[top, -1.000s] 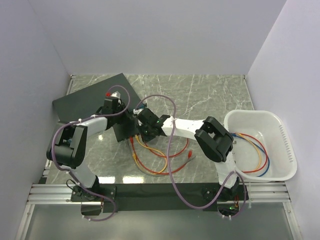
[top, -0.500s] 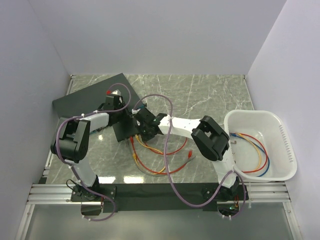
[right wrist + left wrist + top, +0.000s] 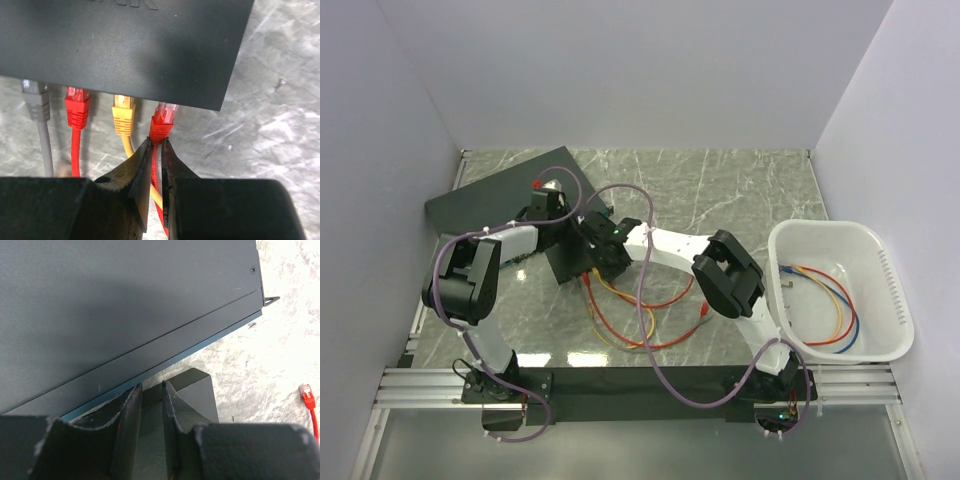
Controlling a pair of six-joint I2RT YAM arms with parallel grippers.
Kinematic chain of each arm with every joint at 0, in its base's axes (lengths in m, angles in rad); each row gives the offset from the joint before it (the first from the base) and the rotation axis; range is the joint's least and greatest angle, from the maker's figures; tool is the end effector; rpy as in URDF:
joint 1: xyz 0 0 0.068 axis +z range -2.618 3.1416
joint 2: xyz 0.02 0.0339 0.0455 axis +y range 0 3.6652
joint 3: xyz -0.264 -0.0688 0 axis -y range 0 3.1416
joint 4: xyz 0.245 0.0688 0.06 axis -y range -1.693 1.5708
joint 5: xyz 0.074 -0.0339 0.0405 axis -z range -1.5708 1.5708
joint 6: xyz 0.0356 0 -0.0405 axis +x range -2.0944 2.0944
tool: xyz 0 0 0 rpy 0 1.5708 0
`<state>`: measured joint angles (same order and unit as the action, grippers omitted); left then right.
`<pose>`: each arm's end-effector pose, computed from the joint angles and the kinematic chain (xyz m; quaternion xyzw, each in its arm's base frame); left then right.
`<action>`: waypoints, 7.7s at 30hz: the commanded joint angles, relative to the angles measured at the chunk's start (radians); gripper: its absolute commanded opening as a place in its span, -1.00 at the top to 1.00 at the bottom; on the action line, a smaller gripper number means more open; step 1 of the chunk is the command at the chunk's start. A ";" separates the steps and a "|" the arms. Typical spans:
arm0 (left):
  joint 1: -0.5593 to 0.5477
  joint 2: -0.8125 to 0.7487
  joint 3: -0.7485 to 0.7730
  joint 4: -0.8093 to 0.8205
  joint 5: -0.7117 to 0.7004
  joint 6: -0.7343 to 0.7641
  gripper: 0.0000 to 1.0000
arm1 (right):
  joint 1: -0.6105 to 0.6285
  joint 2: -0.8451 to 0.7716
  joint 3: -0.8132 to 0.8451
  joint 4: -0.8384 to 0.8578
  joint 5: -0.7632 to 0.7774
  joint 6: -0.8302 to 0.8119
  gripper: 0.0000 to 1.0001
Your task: Insert the plug into the switch port
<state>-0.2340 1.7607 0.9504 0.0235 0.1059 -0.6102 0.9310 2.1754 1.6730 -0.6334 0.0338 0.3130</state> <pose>0.3488 -0.0870 0.1591 -0.1527 0.9104 -0.2009 0.3280 0.2755 0.3682 0.1659 -0.2934 0.9312 0.1123 0.1850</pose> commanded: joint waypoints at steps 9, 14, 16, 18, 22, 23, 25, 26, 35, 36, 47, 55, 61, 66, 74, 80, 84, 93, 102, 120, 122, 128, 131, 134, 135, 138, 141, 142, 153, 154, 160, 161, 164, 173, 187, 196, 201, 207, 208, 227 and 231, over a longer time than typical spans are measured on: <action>-0.002 -0.038 -0.078 -0.046 0.029 0.003 0.42 | -0.012 0.073 0.183 -0.127 0.219 -0.072 1.00; -0.002 -0.027 -0.088 -0.039 0.031 0.006 0.42 | -0.008 0.080 0.223 -0.135 0.207 -0.113 0.99; -0.002 -0.023 -0.084 -0.039 0.029 0.009 0.42 | -0.001 0.098 0.260 -0.158 0.201 -0.132 0.96; -0.002 -0.024 -0.084 -0.036 0.032 0.012 0.42 | 0.000 0.106 0.287 -0.166 0.195 -0.152 0.88; -0.002 -0.021 -0.084 -0.036 0.029 0.015 0.43 | 0.003 0.084 0.274 -0.149 0.207 -0.152 0.36; -0.002 -0.020 -0.081 -0.036 0.028 0.015 0.43 | 0.002 0.077 0.258 -0.147 0.209 -0.147 0.18; -0.002 -0.021 -0.079 -0.039 0.029 0.015 0.43 | 0.002 0.051 0.243 -0.140 0.210 -0.144 0.05; -0.002 -0.021 -0.078 -0.040 0.028 0.015 0.43 | 0.002 0.041 0.235 -0.140 0.215 -0.137 0.00; -0.002 -0.035 -0.073 -0.043 0.023 0.012 0.44 | -0.018 -0.139 0.033 -0.025 0.167 -0.072 -0.08; -0.002 -0.036 -0.073 -0.045 0.021 0.012 0.44 | -0.035 -0.153 0.012 -0.008 0.154 -0.058 -0.08; -0.002 -0.041 -0.075 -0.046 0.017 0.013 0.45 | -0.101 -0.224 -0.205 0.142 -0.032 0.041 0.10; -0.002 -0.043 -0.079 -0.046 0.014 0.018 0.45 | -0.118 -0.221 -0.298 0.274 -0.156 0.104 0.11; -0.004 -0.044 -0.079 -0.046 0.012 0.018 0.46 | -0.150 -0.200 -0.331 0.362 -0.230 0.155 0.17; -0.002 -0.044 -0.081 -0.046 0.012 0.020 0.46 | -0.165 -0.186 -0.332 0.385 -0.222 0.173 0.22; -0.002 -0.041 -0.078 -0.046 0.014 0.018 0.46 | -0.176 -0.177 -0.332 0.380 -0.224 0.178 0.24; -0.002 -0.041 -0.082 -0.046 0.012 0.018 0.46 | -0.176 -0.167 -0.354 0.390 -0.227 0.182 0.30; -0.002 -0.041 -0.082 -0.046 0.012 0.018 0.46 | -0.176 -0.161 -0.368 0.403 -0.225 0.186 0.32; -0.002 -0.040 -0.082 -0.050 0.011 0.018 0.46 | -0.179 -0.135 -0.366 0.426 -0.242 0.196 0.49; -0.002 -0.037 -0.081 -0.050 0.009 0.021 0.47 | -0.179 -0.132 -0.383 0.433 -0.241 0.190 0.80; -0.002 0.036 0.031 -0.039 0.077 0.046 0.45 | -0.138 -0.147 -0.224 0.195 0.006 0.107 0.95; -0.004 0.054 0.039 -0.033 0.086 0.049 0.45 | -0.124 -0.134 -0.205 0.179 0.026 0.097 0.95; -0.014 0.091 0.053 -0.030 0.104 0.067 0.44 | -0.097 -0.103 -0.142 0.132 0.038 0.084 0.96; -0.024 0.095 0.054 -0.030 0.098 0.073 0.45 | -0.075 -0.092 -0.114 0.103 0.055 0.075 0.96; -0.024 0.097 0.047 -0.030 0.101 0.073 0.45 | -0.058 -0.088 -0.107 0.087 0.069 0.072 0.97; -0.024 0.098 0.048 -0.004 0.103 0.072 0.45 | -0.055 -0.088 -0.101 0.083 0.069 0.071 0.97; -0.027 0.100 0.042 0.000 0.104 0.070 0.44 | -0.047 -0.085 -0.090 0.075 0.067 0.067 0.96; -0.028 0.100 0.039 0.000 0.103 0.069 0.44 | -0.044 -0.075 -0.072 0.063 0.063 0.066 0.97; -0.028 0.100 0.039 0.000 0.100 0.069 0.44 | -0.041 -0.072 -0.068 0.063 0.051 0.064 0.97; -0.028 0.102 0.039 0.000 0.103 0.069 0.44 | -0.034 -0.032 -0.039 0.040 0.046 0.064 0.98; -0.028 0.102 0.037 0.000 0.103 0.067 0.44 | -0.032 -0.031 -0.039 0.038 0.046 0.064 0.98; -0.030 0.108 0.037 0.001 0.113 0.072 0.43 | -0.034 -0.017 -0.004 0.023 0.052 0.060 0.98; -0.033 0.109 0.039 0.000 0.117 0.075 0.43 | -0.032 -0.016 0.004 0.017 0.054 0.057 0.98; -0.039 0.114 0.040 -0.007 0.115 0.079 0.43 | -0.032 -0.009 0.037 0.001 0.060 0.049 0.98; -0.067 0.135 0.044 -0.020 0.135 0.099 0.42 | -0.032 0.038 0.145 -0.054 0.057 -0.003 0.99; -0.116 0.157 0.059 -0.073 0.121 0.128 0.44 | -0.061 0.043 0.286 -0.109 -0.031 -0.193 0.99; -0.131 0.171 0.062 -0.079 0.124 0.135 0.46 | -0.090 0.081 0.376 -0.135 -0.123 -0.299 0.99; -0.137 0.180 0.063 -0.076 0.123 0.138 0.46 | -0.101 0.099 0.333 -0.108 -0.150 -0.296 0.99; -0.154 0.186 0.051 -0.073 0.114 0.127 0.46 | -0.121 0.138 0.344 -0.106 -0.140 -0.256 0.99; -0.157 0.184 0.048 -0.071 0.112 0.124 0.46 | -0.126 0.145 0.352 -0.110 -0.127 -0.250 0.99; -0.235 0.177 -0.144 0.076 0.140 -0.002 0.49 | -0.156 0.274 0.456 -0.193 0.147 -0.086 0.98; -0.248 0.174 -0.177 0.101 0.141 -0.010 0.49 | -0.161 0.294 0.468 -0.195 0.175 -0.071 0.99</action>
<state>-0.3462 1.8931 0.8845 0.3927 0.0757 -0.6670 0.8440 2.3802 2.0937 -1.0782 0.0238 0.1513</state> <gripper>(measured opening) 0.256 0.203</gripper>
